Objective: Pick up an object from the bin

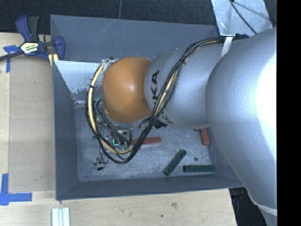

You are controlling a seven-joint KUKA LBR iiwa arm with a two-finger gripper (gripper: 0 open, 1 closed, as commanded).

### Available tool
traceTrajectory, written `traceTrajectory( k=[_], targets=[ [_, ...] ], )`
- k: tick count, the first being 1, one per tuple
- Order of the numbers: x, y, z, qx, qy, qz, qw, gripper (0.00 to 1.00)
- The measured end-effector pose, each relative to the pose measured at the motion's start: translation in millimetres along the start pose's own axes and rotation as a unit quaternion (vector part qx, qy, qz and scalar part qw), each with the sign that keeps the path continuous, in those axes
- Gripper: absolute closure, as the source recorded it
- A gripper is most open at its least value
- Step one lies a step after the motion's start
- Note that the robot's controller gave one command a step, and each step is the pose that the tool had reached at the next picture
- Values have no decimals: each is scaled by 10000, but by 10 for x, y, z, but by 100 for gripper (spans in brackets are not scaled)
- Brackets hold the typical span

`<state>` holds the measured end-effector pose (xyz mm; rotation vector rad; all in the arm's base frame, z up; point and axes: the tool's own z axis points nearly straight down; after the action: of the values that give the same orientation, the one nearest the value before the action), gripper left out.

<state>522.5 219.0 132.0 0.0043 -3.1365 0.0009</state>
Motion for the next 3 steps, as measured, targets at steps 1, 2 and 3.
traceTrajectory(
  k=[1,2,3],
  targets=[
    [-650,-608,602,16,-41,-162,9999,0],
    [-319,-1079,618,6,-23,-2816,9595,0],
    [-140,-1851,-287,33,-69,-3038,9527,0]
  ],
)
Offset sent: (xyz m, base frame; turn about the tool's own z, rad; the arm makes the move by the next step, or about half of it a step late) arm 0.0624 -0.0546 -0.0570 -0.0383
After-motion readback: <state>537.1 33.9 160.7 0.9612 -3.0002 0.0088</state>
